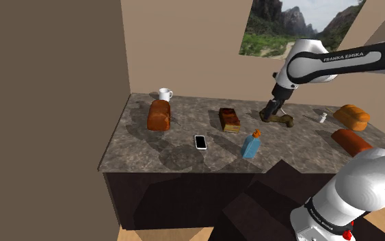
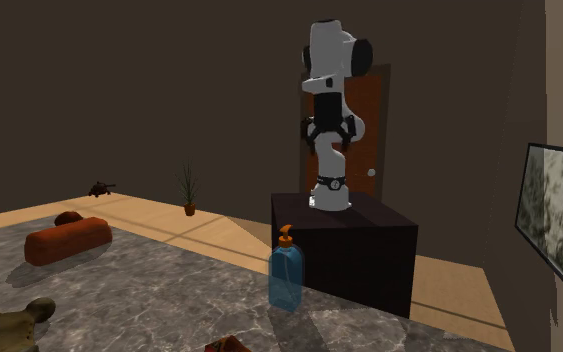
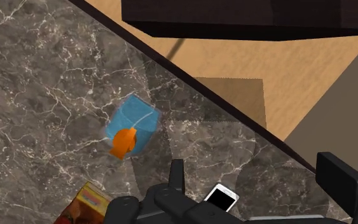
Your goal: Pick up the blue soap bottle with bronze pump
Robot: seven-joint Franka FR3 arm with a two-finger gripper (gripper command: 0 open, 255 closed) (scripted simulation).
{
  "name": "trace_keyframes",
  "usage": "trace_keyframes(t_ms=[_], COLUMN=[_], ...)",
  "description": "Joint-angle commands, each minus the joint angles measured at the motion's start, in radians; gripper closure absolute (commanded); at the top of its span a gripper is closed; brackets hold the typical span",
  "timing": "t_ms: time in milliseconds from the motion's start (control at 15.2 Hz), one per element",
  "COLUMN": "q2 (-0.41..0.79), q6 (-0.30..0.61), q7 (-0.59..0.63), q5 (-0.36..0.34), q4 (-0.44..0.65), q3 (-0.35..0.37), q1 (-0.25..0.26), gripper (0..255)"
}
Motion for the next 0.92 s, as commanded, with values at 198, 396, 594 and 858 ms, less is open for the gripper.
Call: trace_keyframes(t_ms=[198,396,594,858], q2=[0.173,0.288,0.41,0.58], q6=[0.161,0.252,0.335,0.425], q7=[-0.079,-0.135,-0.202,-0.311], q5=[0.0,0.022,0.066,0.16], q4=[0.019,0.043,0.08,0.151], q3=[-0.065,-0.103,-0.135,-0.158], q1=[-0.008,-0.007,-0.006,-0.015], gripper=[0,0,0,0])
